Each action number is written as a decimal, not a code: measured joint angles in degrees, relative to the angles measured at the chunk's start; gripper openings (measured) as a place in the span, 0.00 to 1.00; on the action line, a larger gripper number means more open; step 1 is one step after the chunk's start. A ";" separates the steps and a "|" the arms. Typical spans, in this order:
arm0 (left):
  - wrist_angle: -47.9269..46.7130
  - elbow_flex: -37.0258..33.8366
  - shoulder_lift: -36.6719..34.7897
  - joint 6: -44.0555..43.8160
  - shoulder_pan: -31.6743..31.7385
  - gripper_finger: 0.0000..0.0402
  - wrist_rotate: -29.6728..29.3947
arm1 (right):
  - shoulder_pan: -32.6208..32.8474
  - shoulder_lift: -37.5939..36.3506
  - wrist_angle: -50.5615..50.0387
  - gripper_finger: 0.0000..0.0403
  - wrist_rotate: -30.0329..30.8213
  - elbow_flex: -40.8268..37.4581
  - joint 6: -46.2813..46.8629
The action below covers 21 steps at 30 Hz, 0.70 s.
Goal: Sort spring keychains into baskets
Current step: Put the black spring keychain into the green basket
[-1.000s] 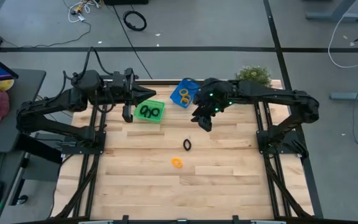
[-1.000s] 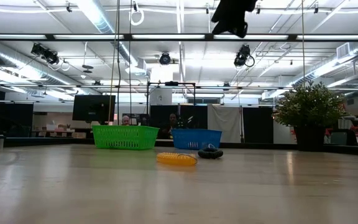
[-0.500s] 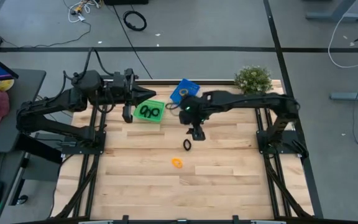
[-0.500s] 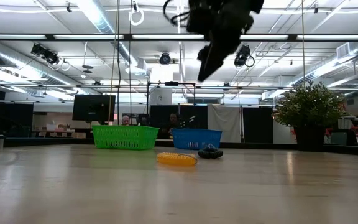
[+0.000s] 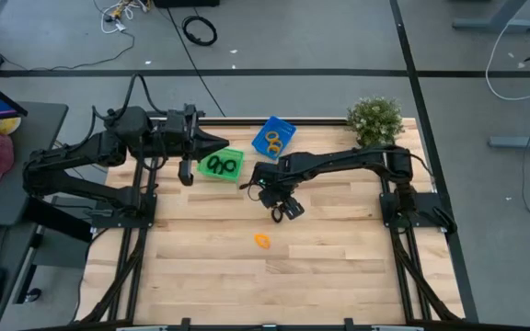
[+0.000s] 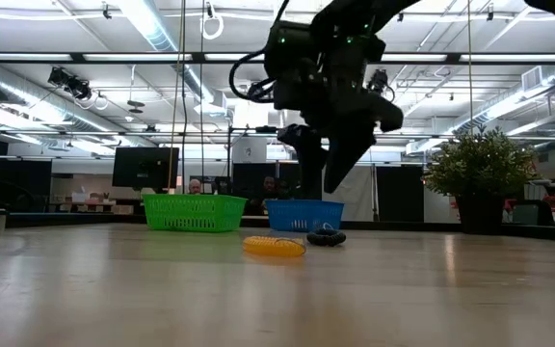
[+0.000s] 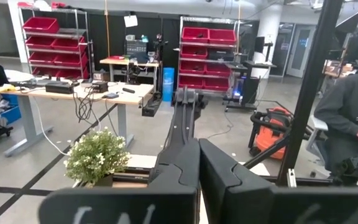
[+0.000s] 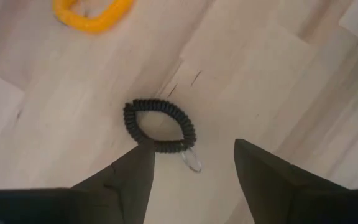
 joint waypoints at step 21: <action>-0.48 0.00 -0.17 -0.07 0.04 0.02 -0.01 | -0.45 2.17 6.30 0.37 4.18 -9.10 4.99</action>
